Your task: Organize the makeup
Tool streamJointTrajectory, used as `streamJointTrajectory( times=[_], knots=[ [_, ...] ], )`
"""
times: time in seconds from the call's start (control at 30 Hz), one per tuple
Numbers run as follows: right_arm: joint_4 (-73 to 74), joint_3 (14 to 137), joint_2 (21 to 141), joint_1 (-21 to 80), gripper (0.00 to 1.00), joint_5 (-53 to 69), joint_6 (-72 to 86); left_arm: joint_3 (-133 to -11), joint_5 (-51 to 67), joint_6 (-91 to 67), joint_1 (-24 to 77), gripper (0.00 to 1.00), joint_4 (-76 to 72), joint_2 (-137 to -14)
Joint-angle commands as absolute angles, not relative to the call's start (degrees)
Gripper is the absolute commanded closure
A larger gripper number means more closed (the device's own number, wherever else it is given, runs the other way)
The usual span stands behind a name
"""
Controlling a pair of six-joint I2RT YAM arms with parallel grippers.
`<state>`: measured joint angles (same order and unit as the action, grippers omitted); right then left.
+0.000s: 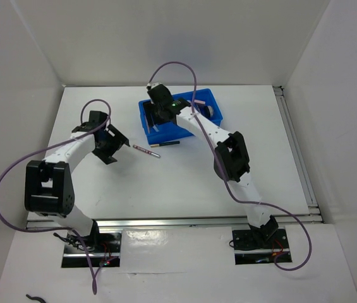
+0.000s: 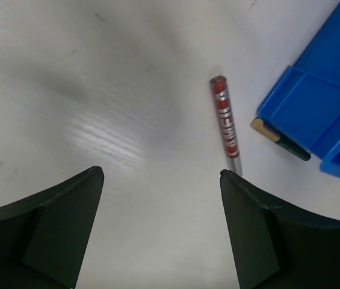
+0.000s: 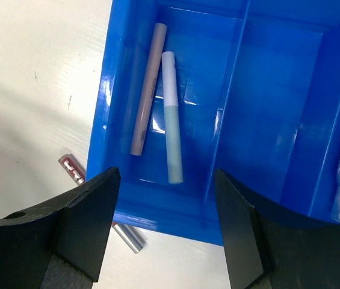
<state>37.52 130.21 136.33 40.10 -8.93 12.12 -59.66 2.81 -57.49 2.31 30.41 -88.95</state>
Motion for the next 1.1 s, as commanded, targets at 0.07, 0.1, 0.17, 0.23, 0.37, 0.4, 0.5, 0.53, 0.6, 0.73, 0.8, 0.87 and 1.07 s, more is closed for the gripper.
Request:
streamJointTrajectory(
  times=[0.07,0.1,0.17,0.23,0.37,0.4,0.5,0.53,0.6,0.73,0.8,0.87,1.07],
  knots=[
    [35.5,131.2,131.7,38.8,0.28,-9.3,11.8,-66.8,1.6,-63.9,5.8,0.1,29.7,-94.8],
    [36.1,130.6,129.8,38.8,0.28,-10.3,11.8,-67.7,1.1,-64.7,6.9,0.11,29.7,-95.7],
    [35.3,126.2,127.0,38.8,0.3,-10.8,11.8,-70.7,-0.2,-65.8,8.0,0.12,30.2,-98.5],
    [33.6,119.8,121.9,38.2,0.3,-10.8,12.3,-73.5,-0.2,-67.1,8.8,0.12,31.2,-100.8],
    [32.1,111.5,114.7,36.9,0.31,-10.1,12.9,-78.6,-1.5,-67.8,9.3,0.12,34.2,-106.6],
    [32.1,110.1,113.6,36.3,0.31,-10.1,12.9,-79.7,-2.0,-68.4,9.9,0.14,35.2,-108.6],
    [31.6,106.4,110.5,35.6,0.31,-10.1,12.9,-83.8,-4.6,-70.0,10.7,0.17,39.7,-111.1],
    [31.6,105.7,110.5,35.1,0.31,-10.1,12.9,-84.6,-5.7,-70.8,12.1,0.17,41.0,-112.3],
    [31.6,104.7,109.1,35.1,0.31,-10.1,12.9,-85.9,-7.3,-72.2,12.8,0.18,42.5,-112.9],
    [31.6,103.3,108.5,34.5,0.32,-10.1,12.9,-86.4,-8.5,-74.2,13.9,0.2,42.5,-114.9],
    [30.9,101.9,108.0,34.5,0.32,-10.1,12.9,-87.9,-9.0,-74.7,13.9,0.25,43.4,-116.5],
    [30.9,101.2,107.4,34.5,0.32,-10.1,12.9,-88.4,-10.2,-76.4,14.4,0.29,46.7,-117.6],
    [30.2,100.6,106.8,34.5,0.33,-10.1,12.9,-86.3,-11.0,-77.4,14.4,0.41,46.1,-117.6]
  ],
)
